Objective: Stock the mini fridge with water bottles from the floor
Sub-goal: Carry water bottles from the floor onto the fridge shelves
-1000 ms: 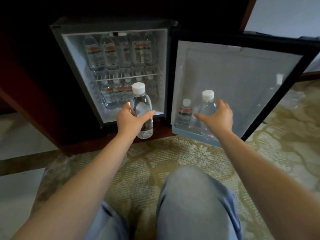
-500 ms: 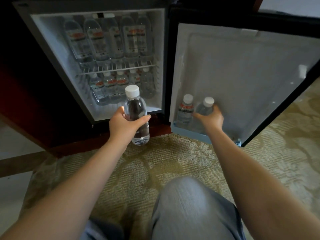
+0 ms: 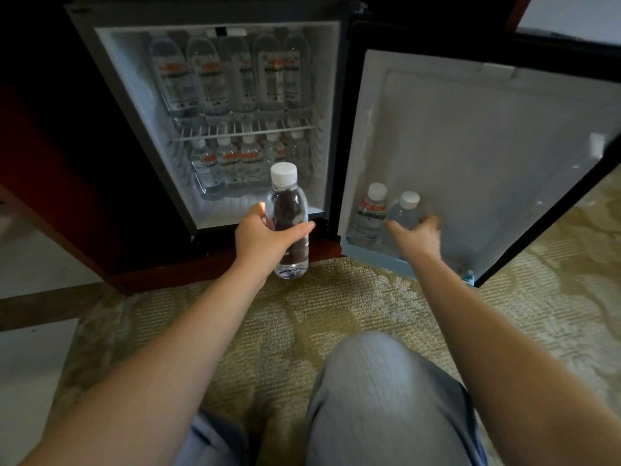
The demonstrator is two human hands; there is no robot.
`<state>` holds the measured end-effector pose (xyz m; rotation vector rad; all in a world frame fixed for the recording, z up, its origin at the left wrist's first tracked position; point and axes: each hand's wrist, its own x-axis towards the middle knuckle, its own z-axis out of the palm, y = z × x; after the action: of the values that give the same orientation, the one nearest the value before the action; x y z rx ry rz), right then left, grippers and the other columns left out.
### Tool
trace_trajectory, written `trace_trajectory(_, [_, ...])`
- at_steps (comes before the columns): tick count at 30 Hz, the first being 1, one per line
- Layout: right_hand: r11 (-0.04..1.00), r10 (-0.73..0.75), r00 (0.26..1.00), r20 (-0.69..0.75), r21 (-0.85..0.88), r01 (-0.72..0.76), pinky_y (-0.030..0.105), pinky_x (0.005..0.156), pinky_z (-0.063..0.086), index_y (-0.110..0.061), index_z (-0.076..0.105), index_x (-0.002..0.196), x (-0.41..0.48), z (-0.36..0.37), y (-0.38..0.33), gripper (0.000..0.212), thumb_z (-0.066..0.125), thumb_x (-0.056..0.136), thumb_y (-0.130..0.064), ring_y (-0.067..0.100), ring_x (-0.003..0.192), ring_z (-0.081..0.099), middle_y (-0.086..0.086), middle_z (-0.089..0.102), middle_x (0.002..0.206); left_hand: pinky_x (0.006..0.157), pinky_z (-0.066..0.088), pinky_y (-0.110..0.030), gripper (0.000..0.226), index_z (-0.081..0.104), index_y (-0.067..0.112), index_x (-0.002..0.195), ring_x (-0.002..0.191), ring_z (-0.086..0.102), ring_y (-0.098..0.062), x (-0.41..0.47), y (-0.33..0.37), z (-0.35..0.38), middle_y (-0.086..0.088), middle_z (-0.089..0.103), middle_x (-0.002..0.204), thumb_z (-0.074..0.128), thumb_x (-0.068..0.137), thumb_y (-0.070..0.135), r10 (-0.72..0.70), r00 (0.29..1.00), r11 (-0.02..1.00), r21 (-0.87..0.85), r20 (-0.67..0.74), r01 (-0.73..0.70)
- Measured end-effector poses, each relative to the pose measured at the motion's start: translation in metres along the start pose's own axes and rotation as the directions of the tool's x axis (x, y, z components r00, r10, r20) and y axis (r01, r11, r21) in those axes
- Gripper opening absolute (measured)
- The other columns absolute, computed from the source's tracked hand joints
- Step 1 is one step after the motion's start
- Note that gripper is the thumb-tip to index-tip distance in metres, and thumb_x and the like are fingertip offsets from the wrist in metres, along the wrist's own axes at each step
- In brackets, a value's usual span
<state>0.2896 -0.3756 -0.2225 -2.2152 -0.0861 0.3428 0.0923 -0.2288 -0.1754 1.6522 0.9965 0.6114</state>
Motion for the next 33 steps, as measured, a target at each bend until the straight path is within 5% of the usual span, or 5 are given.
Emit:
trace_trajectory(3, [0.992, -0.108, 0.971, -0.214, -0.084, 0.091, 0.039, 0.079, 0.041, -0.006, 0.044, 0.109, -0.029, -0.006, -0.002, 0.048, 0.058, 0.083, -0.043, 0.031, 0.103, 0.053, 0.011, 0.052, 0.111, 0.085, 0.053, -0.036, 0.046, 0.057, 0.024, 0.096, 0.095, 0.063, -0.016, -0.006, 0.004, -0.002, 0.002, 0.066, 0.100, 0.085, 0.061, 0.033, 0.004, 1.000, 1.000, -0.021, 0.009, -0.004])
trace_trajectory(8, [0.952, -0.303, 0.953, 0.019, 0.041, 0.302, 0.036, 0.074, 0.049, -0.017, 0.057, 0.089, -0.062, -0.014, -0.048, 0.015, 0.056, 0.086, -0.032, 0.017, 0.079, 0.059, -0.006, 0.058, 0.078, 0.084, 0.052, -0.035, 0.048, 0.057, 0.020, 0.099, 0.096, 0.061, -0.016, -0.017, 0.015, -0.004, 0.001, 0.064, 0.101, 0.085, 0.062, 0.033, 0.015, 1.000, 1.000, -0.021, 0.017, -0.015])
trace_trajectory(18, [0.796, -0.554, 0.673, 0.490, 0.076, 0.600, 0.020, 0.076, 0.046, -0.019, 0.063, 0.113, -0.133, -0.023, -0.128, 0.048, 0.075, 0.075, -0.047, 0.008, 0.095, 0.060, -0.006, 0.066, 0.104, 0.070, 0.051, -0.025, 0.046, 0.061, 0.019, 0.102, 0.081, 0.061, -0.009, -0.033, 0.028, -0.017, 0.008, 0.064, 0.086, 0.084, 0.065, 0.034, 0.107, 0.990, 0.990, 0.082, 0.097, -0.115])
trace_trajectory(28, [0.686, -0.671, 0.679, 0.297, -0.097, 0.721, 0.040, 0.072, 0.051, -0.005, 0.060, 0.092, -0.149, -0.039, -0.128, 0.046, 0.072, 0.077, -0.047, 0.023, 0.082, 0.059, 0.008, 0.063, 0.087, 0.056, 0.035, -0.013, 0.041, 0.058, 0.019, 0.096, 0.066, 0.052, 0.000, -0.059, 0.033, -0.007, 0.014, 0.054, 0.073, 0.082, 0.067, 0.037, 0.292, 0.947, 0.930, 0.191, 0.134, -0.314])
trace_trajectory(33, [0.759, -0.630, 0.765, 0.137, -0.103, 0.643, 0.028, 0.067, 0.044, -0.016, 0.061, 0.098, -0.133, -0.063, -0.104, 0.039, 0.074, 0.077, -0.046, 0.015, 0.081, 0.057, -0.002, 0.062, 0.089, 0.068, 0.050, -0.040, 0.052, 0.058, 0.004, 0.092, 0.078, 0.060, -0.027, -0.067, 0.036, 0.025, -0.014, 0.065, 0.086, 0.081, 0.065, 0.043, 0.300, 0.938, 0.917, 0.219, 0.173, -0.334])
